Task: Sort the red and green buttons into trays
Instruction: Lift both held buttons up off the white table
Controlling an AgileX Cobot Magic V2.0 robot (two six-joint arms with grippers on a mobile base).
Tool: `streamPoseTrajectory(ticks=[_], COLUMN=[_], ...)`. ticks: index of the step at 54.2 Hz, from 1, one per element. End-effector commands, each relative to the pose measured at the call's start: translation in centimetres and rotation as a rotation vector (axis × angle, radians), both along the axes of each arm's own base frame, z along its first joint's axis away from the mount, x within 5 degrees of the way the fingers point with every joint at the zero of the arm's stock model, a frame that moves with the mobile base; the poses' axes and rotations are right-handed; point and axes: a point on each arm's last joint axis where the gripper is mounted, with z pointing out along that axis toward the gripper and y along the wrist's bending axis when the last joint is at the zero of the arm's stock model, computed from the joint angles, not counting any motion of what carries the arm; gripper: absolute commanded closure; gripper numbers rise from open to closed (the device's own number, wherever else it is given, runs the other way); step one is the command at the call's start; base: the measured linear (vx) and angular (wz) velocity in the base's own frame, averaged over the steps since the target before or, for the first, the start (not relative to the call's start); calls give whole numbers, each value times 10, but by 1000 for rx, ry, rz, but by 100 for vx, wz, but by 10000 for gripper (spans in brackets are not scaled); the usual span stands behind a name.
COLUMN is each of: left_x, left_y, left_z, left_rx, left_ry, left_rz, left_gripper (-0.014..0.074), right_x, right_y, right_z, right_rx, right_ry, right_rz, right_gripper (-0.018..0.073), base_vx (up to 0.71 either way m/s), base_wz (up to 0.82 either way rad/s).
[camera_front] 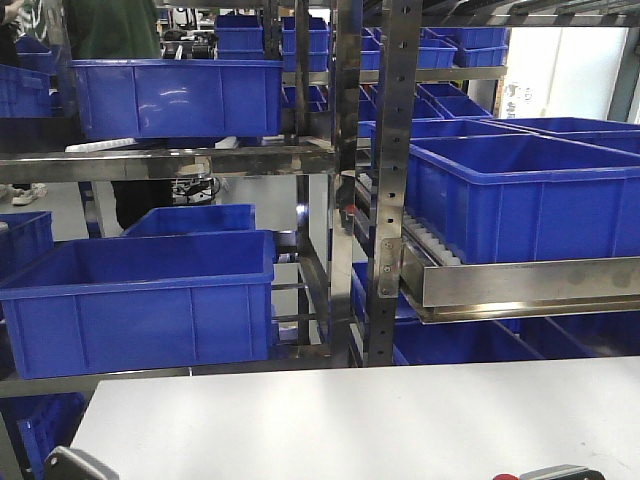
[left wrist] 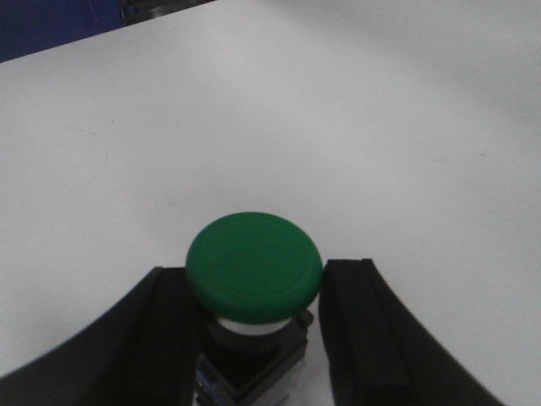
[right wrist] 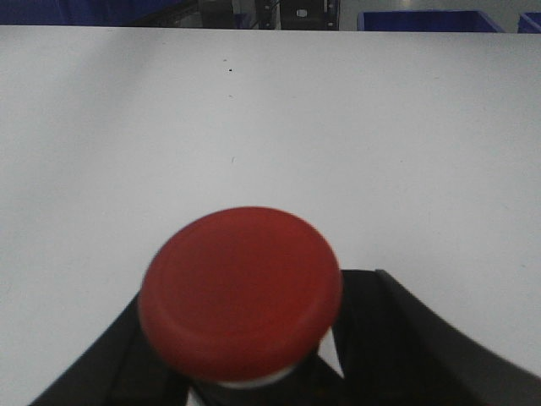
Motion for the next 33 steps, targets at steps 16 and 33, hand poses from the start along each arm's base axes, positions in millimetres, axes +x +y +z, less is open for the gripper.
streamPoseTrajectory(ticks=[16, 33], left_x=[18, 19], left_y=[-5, -7], left_z=[16, 27], left_rx=[-44, -96], left_ry=[-73, -147], left_rz=[3, -2], left_gripper=[470, 603], right_x=[10, 10], right_y=[-1, -1], right_z=[30, 30], right_rx=[56, 59], right_ry=[-231, -231], right_rz=[-23, -23], right_gripper=[557, 557], base_vx=[0, 0], base_wz=[0, 0])
